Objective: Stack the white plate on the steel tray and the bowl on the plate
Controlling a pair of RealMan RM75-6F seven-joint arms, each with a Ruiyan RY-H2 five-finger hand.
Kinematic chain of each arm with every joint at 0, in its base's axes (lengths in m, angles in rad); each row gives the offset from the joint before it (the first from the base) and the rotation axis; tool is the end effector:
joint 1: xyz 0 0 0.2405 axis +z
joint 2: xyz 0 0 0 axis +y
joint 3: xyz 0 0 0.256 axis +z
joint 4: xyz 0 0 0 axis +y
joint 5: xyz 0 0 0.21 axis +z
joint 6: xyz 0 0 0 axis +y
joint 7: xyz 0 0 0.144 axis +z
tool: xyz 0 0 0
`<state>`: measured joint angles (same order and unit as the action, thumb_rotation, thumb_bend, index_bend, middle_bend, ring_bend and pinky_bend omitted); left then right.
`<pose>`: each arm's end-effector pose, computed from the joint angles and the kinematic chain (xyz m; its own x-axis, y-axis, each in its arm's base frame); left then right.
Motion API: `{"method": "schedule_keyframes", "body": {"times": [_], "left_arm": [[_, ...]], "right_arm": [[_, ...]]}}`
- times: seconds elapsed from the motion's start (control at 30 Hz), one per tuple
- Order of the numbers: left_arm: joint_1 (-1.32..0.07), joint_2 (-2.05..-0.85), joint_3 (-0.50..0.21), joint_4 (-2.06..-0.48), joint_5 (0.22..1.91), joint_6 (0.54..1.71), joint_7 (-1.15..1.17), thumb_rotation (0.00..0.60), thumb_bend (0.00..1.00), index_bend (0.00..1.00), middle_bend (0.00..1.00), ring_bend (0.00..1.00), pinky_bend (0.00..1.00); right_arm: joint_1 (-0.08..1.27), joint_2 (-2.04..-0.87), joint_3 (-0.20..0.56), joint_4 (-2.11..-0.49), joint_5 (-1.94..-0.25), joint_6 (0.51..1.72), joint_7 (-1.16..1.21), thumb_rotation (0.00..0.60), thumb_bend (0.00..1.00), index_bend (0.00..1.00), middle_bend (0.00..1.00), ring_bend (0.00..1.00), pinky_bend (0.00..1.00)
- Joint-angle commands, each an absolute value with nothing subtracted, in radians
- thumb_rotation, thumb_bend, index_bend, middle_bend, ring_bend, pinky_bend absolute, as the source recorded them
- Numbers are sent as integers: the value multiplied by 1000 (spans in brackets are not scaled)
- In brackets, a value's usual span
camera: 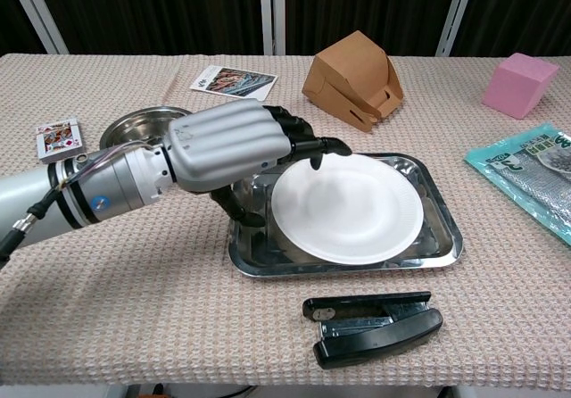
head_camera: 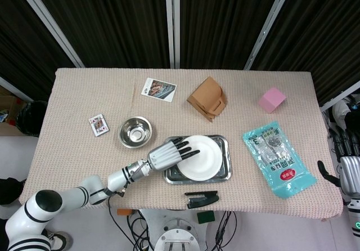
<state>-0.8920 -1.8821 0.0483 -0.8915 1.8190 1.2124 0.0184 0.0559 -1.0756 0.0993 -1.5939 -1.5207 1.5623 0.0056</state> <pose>-0.0981 0.3123 -0.0987 0.5614 -0.1113 0.8201 0.3413 -0.8716 -0.3519 -0.3108 -0.1817 0.1908 0.4416 0.1158 0.8897 -0.8956 -0.0030 0.4449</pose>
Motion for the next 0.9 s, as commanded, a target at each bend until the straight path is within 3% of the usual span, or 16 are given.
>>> {"method": "schedule_keyframes", "body": {"times": [0.03,0.13,0.27,0.47,0.73,0.9], "left_arm": [[-884,-1854,45,-917,1816,1226,52,600,0,86,272,194,274],[-861,-1804,37,-965,1804,1254,100,600,0,96,263,185,270],[-808,-1712,41,-1054,1784,1307,121,600,0,234,279,184,270],[-704,-1601,79,-1164,1716,1326,86,600,0,274,302,185,276],[-623,-1579,81,-1116,1612,1272,67,600,16,277,295,185,275],[-613,-1601,66,-1051,1605,1263,71,600,83,348,294,184,276]], "right_arm": [[56,-1075,99,-1595,-1523,1564,4,600,321,0,0,0,0],[55,-1075,98,-1596,-1525,1565,4,600,321,0,0,0,0],[57,-1080,102,-1593,-1526,1569,5,600,321,0,0,0,0],[60,-1083,103,-1591,-1538,1575,8,600,321,0,0,0,0],[64,-1079,99,-1613,-1549,1572,-22,600,351,0,0,0,0],[64,-1086,103,-1617,-1558,1588,-20,600,351,0,0,0,0]]}}
